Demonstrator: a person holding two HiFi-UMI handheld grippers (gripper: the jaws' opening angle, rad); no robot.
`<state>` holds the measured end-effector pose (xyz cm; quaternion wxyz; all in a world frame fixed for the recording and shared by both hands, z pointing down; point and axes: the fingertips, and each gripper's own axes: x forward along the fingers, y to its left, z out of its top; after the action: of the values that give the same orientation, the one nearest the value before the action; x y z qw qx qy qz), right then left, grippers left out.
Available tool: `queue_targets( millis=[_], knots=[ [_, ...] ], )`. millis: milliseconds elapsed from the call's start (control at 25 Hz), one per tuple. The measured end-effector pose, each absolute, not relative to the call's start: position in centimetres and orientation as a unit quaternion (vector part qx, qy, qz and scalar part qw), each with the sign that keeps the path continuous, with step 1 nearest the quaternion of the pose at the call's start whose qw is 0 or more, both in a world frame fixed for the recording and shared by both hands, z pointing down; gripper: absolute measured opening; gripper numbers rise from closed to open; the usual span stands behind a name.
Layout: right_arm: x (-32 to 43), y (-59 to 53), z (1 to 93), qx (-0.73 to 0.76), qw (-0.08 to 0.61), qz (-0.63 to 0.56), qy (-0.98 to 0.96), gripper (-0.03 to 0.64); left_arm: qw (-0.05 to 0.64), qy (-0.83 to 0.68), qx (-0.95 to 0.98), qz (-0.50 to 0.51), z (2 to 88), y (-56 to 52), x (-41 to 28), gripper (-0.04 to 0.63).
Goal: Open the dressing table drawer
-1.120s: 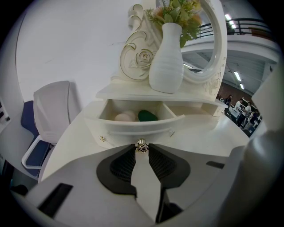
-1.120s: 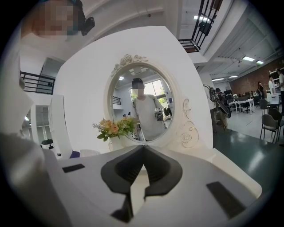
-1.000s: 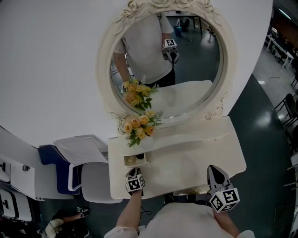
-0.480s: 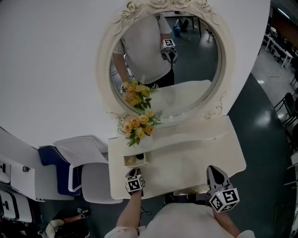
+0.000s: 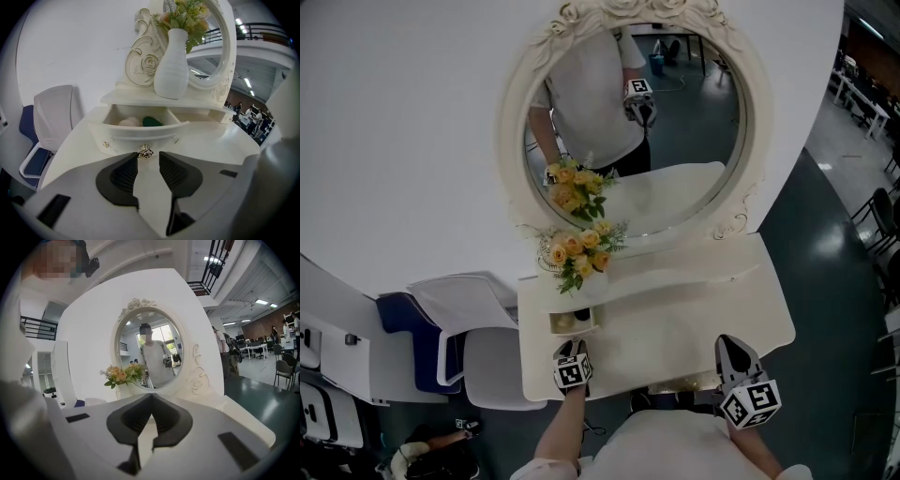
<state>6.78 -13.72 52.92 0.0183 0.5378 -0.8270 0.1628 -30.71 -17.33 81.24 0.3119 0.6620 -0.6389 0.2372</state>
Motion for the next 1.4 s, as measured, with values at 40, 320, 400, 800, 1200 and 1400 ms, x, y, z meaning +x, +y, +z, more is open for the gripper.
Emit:
queue_targets(
  millis=[40, 320, 400, 800, 1200, 1400],
  knots=[
    [6.7, -13.6, 52.9, 0.537, 0.018, 0.163, -0.827, 0.009, 0.311, -0.640, 0.662, 0.236, 81.1, -17.2, -30.7, 0.135],
    [6.7, -13.4, 52.7, 0.534, 0.015, 0.161, -0.830, 0.009, 0.299, -0.646, 0.665, 0.227, 80.1, -15.9, -30.5, 0.138],
    [6.5, -13.2, 52.7, 0.532, 0.014, 0.161, -0.831, 0.009, 0.295, -0.648, 0.667, 0.219, 79.5, -15.4, -30.2, 0.137],
    [5.8, -12.7, 52.8, 0.516, 0.016, 0.162, -0.841, 0.009, 0.249, -0.653, 0.697, 0.160, 74.0, -13.7, -28.5, 0.137],
    [4.9, -12.6, 52.4, 0.492, 0.007, 0.160, -0.856, 0.011, 0.187, -0.662, 0.720, 0.090, 65.6, -12.3, -26.2, 0.137],
    [5.1, -12.9, 51.3, 0.484, 0.001, 0.145, -0.863, 0.009, 0.160, -0.674, 0.719, 0.051, 61.4, -11.6, -24.9, 0.133]
  ],
)
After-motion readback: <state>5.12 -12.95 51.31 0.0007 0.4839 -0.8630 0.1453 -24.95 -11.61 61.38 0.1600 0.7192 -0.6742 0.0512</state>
